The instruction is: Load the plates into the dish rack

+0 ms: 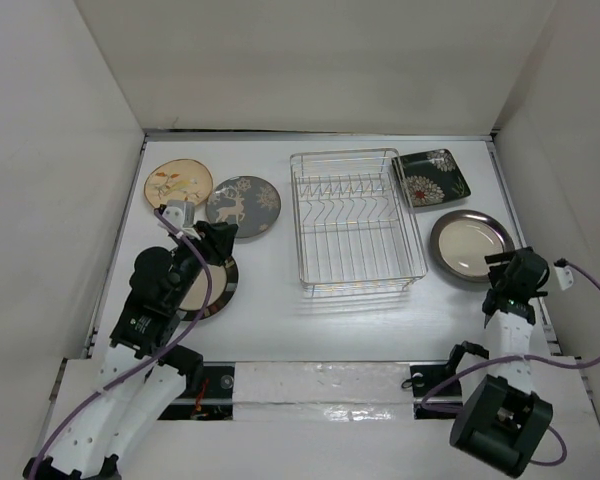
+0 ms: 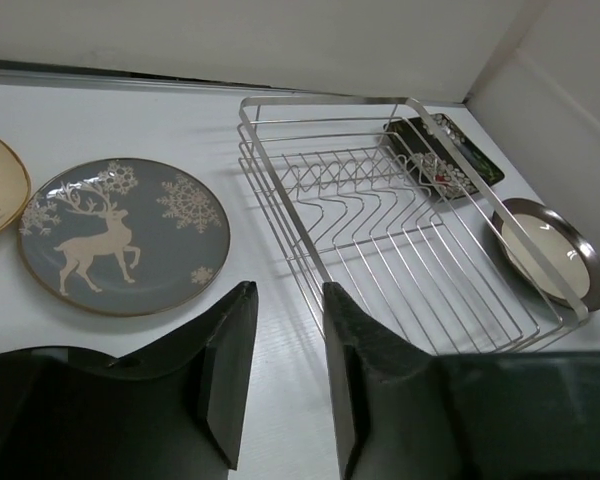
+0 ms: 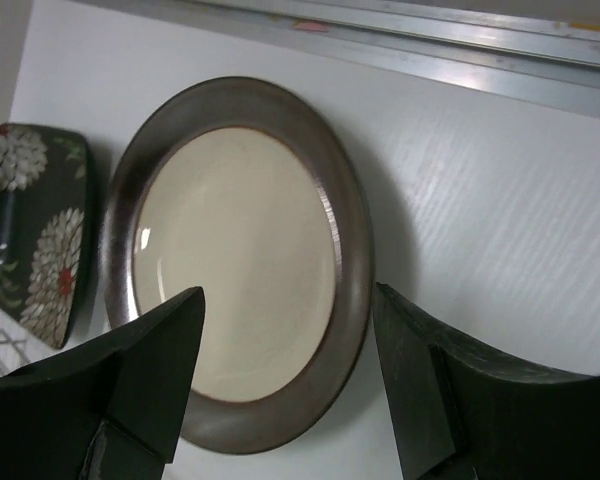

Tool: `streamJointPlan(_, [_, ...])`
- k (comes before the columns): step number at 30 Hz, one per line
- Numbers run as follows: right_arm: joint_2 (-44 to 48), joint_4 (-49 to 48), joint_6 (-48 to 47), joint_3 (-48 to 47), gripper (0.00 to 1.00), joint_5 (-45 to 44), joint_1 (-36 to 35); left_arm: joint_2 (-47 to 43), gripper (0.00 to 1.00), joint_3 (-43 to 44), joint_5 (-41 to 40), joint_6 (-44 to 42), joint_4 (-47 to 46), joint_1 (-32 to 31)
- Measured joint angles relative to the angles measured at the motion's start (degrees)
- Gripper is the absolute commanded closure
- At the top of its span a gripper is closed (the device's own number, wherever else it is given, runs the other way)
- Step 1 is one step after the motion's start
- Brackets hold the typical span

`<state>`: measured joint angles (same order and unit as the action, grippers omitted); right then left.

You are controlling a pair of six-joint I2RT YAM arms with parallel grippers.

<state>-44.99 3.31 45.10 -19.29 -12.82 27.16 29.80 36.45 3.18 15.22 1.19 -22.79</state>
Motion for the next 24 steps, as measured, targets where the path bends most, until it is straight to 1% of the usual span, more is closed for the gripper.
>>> streamJointPlan(2, [-2.3, -0.6, 0.0, 0.2, 0.27, 2.7, 4.2, 0.1, 0.59, 0.0, 0.0, 0.0, 0.1, 0.0])
streamJointPlan(3, [-3.7, -1.2, 0.0, 0.4, 0.27, 4.2, 5.8, 0.2, 0.58, 0.0, -0.1, 0.0, 0.1, 0.0])
streamJointPlan(9, [-13.0, -7.5, 0.3, 3.8, 0.22, 14.4, 10.4, 0.5, 0.56, 0.0, -0.2, 0.0, 0.1, -1.3])
streamJointPlan(11, [-15.6, -11.5, 0.2, 3.6, 0.22, 17.4, 10.7, 0.4, 0.56, 0.0, -0.2, 0.0, 0.1, -1.3])
streamJointPlan(15, [-19.0, -16.2, 0.4, 3.6, 0.23, 21.7, 10.8, 0.5, 0.56, 0.0, -0.2, 0.0, 0.1, -1.3])
streamJointPlan(16, [-20.0, -17.4, 0.7, 3.6, 0.28, 22.6, 10.8, 0.4, 0.55, 0.0, -0.2, 0.0, 0.1, -1.3])
streamJointPlan(18, [-22.3, -20.0, 1.5, 3.5, 0.32, 24.2, 11.1, 0.4, 0.56, 0.0, -0.2, 0.0, 0.1, -1.3])
streamJointPlan(21, [-25.3, -23.3, 2.8, 3.5, 0.42, 25.8, 11.1, 0.5, 0.55, 0.0, -0.2, 0.0, 0.1, -1.3])
streamJointPlan(22, [-26.0, -24.0, 3.2, 3.4, 0.50, 26.1, 11.1, 0.4, 0.55, 0.0, -0.2, 0.0, 0.1, -1.3])
streamJointPlan(24, [-27.1, -24.4, 3.7, 3.4, 0.61, 26.4, 11.3, 0.3, 0.55, 0.0, -0.2, 0.0, 0.0, -1.3])
